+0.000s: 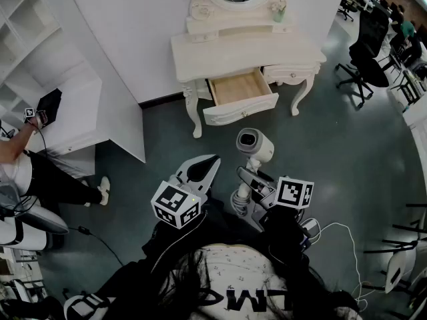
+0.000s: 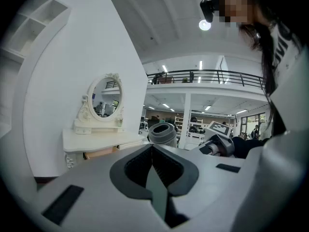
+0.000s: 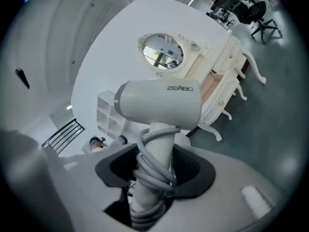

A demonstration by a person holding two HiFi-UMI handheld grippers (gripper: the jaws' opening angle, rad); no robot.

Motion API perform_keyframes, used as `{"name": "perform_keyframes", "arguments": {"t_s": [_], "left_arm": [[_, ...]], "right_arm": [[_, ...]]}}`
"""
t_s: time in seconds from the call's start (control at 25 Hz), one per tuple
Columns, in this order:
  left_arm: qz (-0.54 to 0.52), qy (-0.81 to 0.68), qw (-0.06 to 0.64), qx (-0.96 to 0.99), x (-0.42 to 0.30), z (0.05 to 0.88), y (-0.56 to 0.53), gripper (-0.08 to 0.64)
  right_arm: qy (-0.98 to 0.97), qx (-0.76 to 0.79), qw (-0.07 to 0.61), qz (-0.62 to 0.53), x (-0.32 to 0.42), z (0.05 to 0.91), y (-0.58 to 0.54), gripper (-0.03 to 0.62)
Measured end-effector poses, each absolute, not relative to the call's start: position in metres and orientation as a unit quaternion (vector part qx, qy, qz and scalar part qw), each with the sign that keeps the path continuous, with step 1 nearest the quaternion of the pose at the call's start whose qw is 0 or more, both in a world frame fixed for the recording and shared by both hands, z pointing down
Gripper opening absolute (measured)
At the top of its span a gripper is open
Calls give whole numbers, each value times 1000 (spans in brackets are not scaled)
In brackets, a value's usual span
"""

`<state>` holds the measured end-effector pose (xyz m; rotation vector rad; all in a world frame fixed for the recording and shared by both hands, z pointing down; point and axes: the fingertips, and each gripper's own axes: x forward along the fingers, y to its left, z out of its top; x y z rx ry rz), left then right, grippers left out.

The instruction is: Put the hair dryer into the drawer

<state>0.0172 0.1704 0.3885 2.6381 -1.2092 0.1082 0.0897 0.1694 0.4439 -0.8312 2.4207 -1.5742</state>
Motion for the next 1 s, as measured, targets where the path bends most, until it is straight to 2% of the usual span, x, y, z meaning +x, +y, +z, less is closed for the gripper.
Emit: {"name": "perform_keyframes", "arguments": {"t_s": [1.0], "left_arm": [[72,-423,126,894,21,401,168,0]], "right_arm": [[794,-256,76,-547,89,458,161,227]]}}
